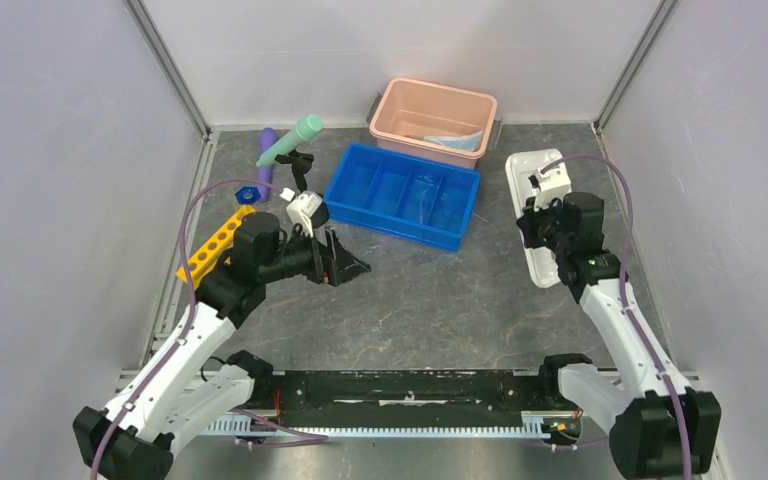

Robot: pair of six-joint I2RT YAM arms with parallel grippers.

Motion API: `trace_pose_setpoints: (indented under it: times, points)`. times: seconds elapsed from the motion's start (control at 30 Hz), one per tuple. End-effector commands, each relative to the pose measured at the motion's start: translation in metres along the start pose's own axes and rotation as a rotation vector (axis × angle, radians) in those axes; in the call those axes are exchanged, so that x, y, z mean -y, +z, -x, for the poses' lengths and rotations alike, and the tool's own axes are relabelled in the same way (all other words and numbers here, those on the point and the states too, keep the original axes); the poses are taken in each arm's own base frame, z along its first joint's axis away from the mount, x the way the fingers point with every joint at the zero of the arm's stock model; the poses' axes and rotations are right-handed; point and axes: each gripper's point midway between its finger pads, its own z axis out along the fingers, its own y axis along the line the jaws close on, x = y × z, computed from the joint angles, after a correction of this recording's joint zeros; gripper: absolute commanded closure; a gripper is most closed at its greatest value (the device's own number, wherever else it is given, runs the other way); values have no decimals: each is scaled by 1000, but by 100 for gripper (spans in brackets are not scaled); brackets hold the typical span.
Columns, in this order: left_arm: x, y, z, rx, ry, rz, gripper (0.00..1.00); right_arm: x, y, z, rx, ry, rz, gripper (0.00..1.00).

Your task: Organize the chemistry lab equipment

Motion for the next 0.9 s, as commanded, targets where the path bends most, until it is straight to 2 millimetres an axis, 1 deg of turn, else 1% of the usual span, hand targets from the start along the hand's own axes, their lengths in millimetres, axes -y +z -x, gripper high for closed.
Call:
trace_pose_setpoints:
  times: [0.0,0.1,0.2,0.3,0.37,0.47,0.6,0.67,0.73,0.77,0.87]
  points:
    - [26,-2,46,134,29,-49,11,-23,-18,47,192,28,63,100]
    - [26,-3,57,180,71,-38,11,-42,-27,61,223,39,140,100]
    - [25,-6,70,218,94,-5,11,-60,-36,69,220,-10,210,100]
    - [41,-7,84,236,84,-46,11,-73,-47,75,233,-38,243,100]
    - [51,-5,88,236,88,-76,11,-82,-56,78,239,-47,269,100]
    - [60,-2,96,241,156,-101,13,-95,-70,83,260,-49,322,100]
    - [75,-6,107,286,413,-166,14,-115,-92,88,282,-70,433,100]
    - [88,-13,111,339,618,-234,14,-122,-103,89,276,-82,479,100]
    - [92,-20,114,380,780,-245,10,-128,-113,87,265,-82,520,100]
    - [94,-22,119,402,856,-235,10,-133,-118,84,255,-77,553,100]
    - [101,-25,124,420,1027,-262,9,-146,-130,72,215,-57,639,100]
